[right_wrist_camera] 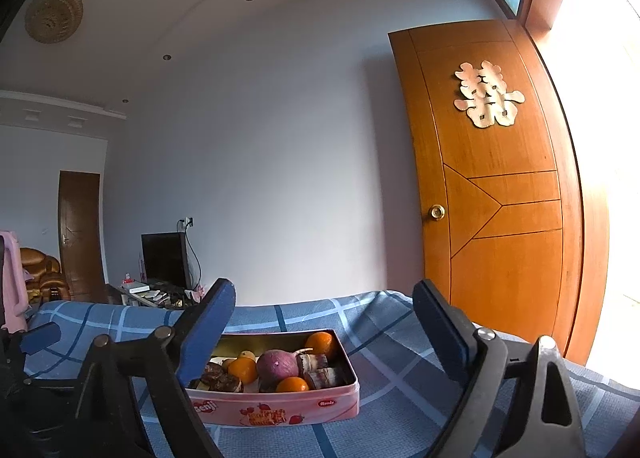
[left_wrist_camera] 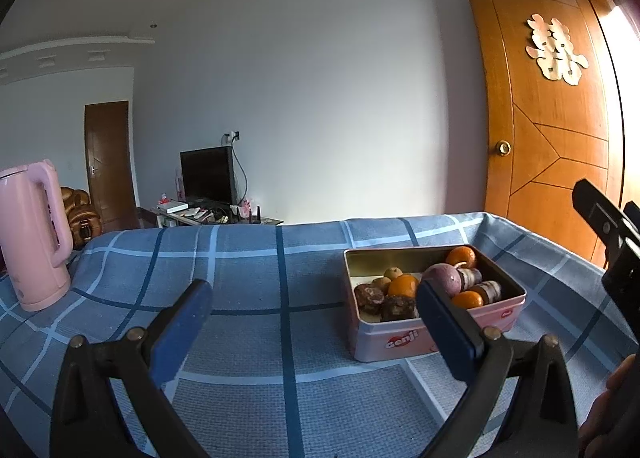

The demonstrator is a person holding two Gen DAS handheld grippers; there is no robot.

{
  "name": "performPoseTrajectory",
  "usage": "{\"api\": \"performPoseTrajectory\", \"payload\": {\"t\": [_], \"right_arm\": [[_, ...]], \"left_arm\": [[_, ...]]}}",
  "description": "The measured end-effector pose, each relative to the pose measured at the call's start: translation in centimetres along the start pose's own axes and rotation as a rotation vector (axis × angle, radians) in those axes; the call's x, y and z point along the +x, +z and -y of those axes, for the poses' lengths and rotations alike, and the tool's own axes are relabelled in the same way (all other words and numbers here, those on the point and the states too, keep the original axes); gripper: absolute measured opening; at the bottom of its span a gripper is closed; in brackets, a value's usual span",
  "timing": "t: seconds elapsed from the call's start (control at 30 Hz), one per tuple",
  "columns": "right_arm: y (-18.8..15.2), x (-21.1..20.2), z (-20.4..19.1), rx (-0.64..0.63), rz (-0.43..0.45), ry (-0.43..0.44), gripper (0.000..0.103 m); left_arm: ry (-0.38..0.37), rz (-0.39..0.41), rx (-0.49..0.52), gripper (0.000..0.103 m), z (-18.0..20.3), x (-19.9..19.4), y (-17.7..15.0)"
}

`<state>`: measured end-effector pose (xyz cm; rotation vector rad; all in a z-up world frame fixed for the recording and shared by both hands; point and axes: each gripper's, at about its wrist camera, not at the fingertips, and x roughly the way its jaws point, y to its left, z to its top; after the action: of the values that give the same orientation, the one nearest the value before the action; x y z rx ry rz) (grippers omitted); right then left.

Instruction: Organize fruits

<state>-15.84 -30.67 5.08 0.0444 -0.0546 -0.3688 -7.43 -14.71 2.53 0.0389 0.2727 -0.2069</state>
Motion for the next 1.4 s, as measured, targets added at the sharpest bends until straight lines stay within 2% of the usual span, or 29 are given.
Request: {"api": "performPoseTrajectory", "payload": {"t": [1.4], "right_arm": [[-0.1, 0.07, 0.27, 0.002, -0.009, -0.008, 0.092]], "left_arm": [[0.022, -0.001, 0.024, 0.103, 0.38, -0.22, -0.11]]}}
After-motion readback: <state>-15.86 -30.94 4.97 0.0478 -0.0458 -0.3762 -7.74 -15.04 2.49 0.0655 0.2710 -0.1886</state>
